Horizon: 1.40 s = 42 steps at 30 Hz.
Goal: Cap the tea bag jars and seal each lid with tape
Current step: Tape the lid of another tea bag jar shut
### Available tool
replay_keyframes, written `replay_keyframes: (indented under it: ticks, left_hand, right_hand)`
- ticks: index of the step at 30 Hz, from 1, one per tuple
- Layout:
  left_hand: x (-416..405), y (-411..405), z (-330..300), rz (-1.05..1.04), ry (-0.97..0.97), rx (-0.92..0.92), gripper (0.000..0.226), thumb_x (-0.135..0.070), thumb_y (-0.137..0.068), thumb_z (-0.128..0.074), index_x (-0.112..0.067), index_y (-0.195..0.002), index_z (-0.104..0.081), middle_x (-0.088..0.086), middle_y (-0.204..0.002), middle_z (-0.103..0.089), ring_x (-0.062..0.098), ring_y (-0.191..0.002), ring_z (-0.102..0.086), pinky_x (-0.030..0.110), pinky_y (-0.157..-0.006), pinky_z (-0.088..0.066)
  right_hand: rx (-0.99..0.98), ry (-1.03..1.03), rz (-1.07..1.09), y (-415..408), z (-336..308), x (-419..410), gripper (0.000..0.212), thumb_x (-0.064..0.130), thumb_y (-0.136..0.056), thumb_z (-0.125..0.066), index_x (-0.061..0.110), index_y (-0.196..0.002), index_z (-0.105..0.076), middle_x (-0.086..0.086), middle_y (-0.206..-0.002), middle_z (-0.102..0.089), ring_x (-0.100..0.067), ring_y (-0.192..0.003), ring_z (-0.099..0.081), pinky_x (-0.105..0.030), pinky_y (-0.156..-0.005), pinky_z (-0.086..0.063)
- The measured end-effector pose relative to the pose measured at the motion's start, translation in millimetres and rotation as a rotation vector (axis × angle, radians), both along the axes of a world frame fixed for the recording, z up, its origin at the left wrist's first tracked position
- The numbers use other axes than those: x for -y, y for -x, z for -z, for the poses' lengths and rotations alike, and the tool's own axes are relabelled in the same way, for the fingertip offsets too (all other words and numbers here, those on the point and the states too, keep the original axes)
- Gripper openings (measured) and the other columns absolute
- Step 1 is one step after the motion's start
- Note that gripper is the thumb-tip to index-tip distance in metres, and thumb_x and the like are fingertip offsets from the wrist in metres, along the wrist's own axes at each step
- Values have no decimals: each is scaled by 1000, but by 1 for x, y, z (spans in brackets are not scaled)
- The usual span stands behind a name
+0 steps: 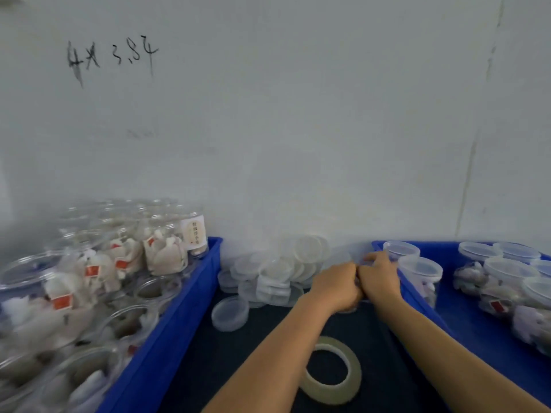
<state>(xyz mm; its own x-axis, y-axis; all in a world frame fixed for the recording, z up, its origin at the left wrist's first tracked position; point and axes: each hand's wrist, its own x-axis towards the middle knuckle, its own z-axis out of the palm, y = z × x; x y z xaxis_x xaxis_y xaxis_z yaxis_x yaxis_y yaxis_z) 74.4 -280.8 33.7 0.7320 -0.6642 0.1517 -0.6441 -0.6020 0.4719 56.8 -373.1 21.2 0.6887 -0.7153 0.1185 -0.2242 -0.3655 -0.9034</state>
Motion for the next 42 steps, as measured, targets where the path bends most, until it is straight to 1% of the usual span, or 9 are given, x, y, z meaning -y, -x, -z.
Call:
replay_keyframes:
  ticks: [4,11,19,23,26,31,37,39,42]
  left_hand:
    - [-68,16,7,-127,6,-45,35,-25,-92,-58,-12,-125,-58,14,-118,-66,31,-106,-62,44,-90,-51]
    - [-169,45,8,-422,46,54,20,-32,-96,-50,-20,-111,-58,1,-109,-66,16,-84,-57,28,-61,-35]
    - [-244,54,-22,-672,259,145,28,-31,-96,-50,-22,-122,-55,-5,-118,-64,16,-108,-60,37,-92,-49]
    - [-280,40,-36,-837,340,327,34,-28,-93,-59,-20,-125,-53,-4,-122,-61,14,-107,-59,31,-90,-49]
    - [-316,25,-43,-1096,411,444,72,-30,-81,-75,-13,-140,-38,11,-144,-42,30,-131,-41,42,-107,-38]
    - [-366,0,-32,-1282,583,185,124,-43,-59,-90,-14,-150,-10,21,-156,-18,42,-142,-22,60,-111,-29]
    - [-386,-21,1,-1228,757,-51,121,-28,-66,-89,-16,-149,-2,26,-140,-41,43,-120,-50,50,-97,-45]
    - [-387,-24,8,-1199,781,-79,109,-24,-71,-86,-12,-148,-9,25,-134,-47,40,-111,-55,47,-92,-47]
    - [-387,-22,10,-1159,789,-27,87,-21,-72,-85,-9,-138,-30,20,-124,-56,27,-90,-54,41,-77,-48]
  right_hand:
    - [26,-161,-227,4,6,-57,22,1,-90,-53,4,-111,-56,-17,-97,-63,-28,-88,-61,-38,-73,-51]
    - [-58,-389,-490,0,7,-146,20,-2,-93,-42,6,-106,-55,-15,-98,-60,-25,-85,-58,-39,-72,-49]
    - [-21,-596,-728,0,-28,-233,24,0,-91,-44,8,-104,-62,-8,-85,-62,-15,-69,-58,-28,-61,-48]
    - [61,-608,-795,-2,-35,-266,23,1,-92,-48,11,-108,-60,-6,-92,-65,-18,-82,-62,-34,-73,-54]
    - [88,-640,-881,-6,-40,-291,23,5,-96,-47,12,-115,-58,-5,-98,-64,-20,-92,-64,-32,-80,-53]
    - [8,-618,-1008,-8,-36,-339,35,20,-100,-42,12,-133,-51,-13,-133,-54,-25,-124,-51,-37,-101,-44]
    - [20,-535,-1082,-2,-30,-366,38,23,-102,-32,6,-129,-53,-17,-131,-56,-25,-117,-55,-29,-86,-48]
    - [24,-491,-1091,0,-29,-368,39,23,-103,-28,8,-133,-48,-17,-132,-54,-24,-118,-54,-21,-74,-43]
    - [31,-433,-1095,2,-28,-370,40,23,-105,-29,13,-144,-37,-11,-143,-46,-22,-130,-44,-21,-85,-35]
